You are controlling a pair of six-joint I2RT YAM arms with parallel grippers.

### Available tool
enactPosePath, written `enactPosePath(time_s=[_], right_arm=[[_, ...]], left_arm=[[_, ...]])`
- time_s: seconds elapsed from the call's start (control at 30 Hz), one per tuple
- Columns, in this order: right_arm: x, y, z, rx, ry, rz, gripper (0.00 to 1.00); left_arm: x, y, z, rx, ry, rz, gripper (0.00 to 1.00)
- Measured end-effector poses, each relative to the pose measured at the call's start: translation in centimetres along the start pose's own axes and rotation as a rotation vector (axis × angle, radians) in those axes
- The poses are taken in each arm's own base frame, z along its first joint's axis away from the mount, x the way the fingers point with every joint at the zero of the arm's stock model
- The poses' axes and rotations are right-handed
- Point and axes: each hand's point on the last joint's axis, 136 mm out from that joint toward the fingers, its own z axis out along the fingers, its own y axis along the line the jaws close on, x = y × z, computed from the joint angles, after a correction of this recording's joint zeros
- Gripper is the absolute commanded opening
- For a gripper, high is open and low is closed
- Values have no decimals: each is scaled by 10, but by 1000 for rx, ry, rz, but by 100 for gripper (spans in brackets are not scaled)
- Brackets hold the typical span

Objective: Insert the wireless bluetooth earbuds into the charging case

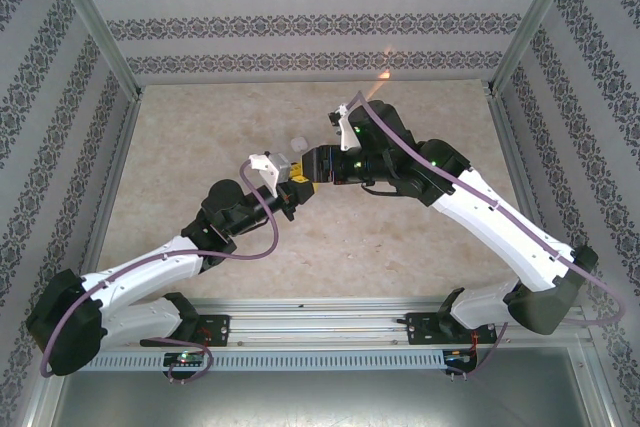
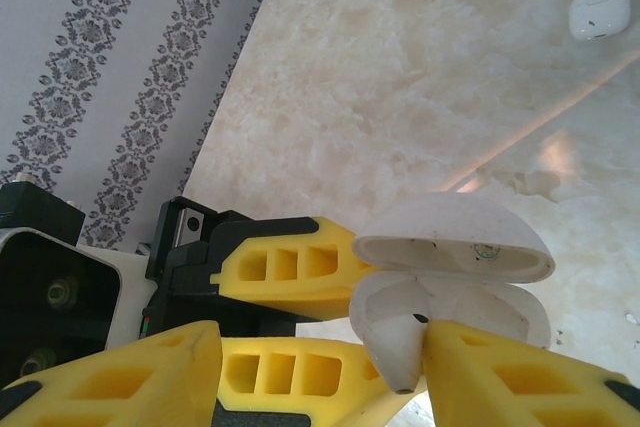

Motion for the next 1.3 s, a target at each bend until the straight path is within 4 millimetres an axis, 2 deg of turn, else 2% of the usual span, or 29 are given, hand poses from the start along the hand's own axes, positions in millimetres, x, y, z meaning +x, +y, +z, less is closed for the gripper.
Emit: enactPosePath(time_s=[0.73,0.97,1.03,1.13,1.23,1.3], right_arm=[[0,-12,-5,49,-4,14,59],[-6,-13,-17,39,-32,22,59],[-8,-13,-23,25,-40,28,54],[-13,-17,-33,23,-61,42,37],[-15,-29,-41,31,-79,71,23],[-14,-37,-43,37,-77,90,17]], left_arm=[[2,-1,1,10,6,-1,0],[2,-1,1,10,6,-1,0],[2,-1,1,10,6,-1,0],[2,-2,1,12,6,-5,0],[2,-3,1,19,8,-8,0],[2,-4,1,26,8,-9,0]])
